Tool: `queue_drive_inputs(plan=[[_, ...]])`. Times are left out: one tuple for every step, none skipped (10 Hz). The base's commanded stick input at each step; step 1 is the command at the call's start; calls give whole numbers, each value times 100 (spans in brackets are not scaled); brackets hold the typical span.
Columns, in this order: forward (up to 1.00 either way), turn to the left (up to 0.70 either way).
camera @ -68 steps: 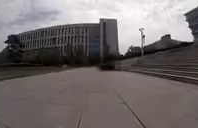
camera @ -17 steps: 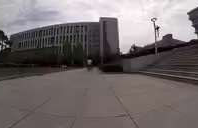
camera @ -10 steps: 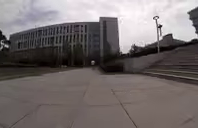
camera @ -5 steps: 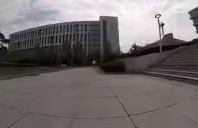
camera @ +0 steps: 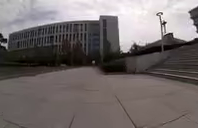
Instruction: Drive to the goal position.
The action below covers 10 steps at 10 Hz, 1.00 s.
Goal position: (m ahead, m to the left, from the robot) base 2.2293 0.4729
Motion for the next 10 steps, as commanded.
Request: queue_drive_inputs(plan=[[66, 0], [66, 0], [66, 0], [66, 0], [66, 0], [66, 0], [66, 0], [66, 0], [66, 0], [66, 0]])
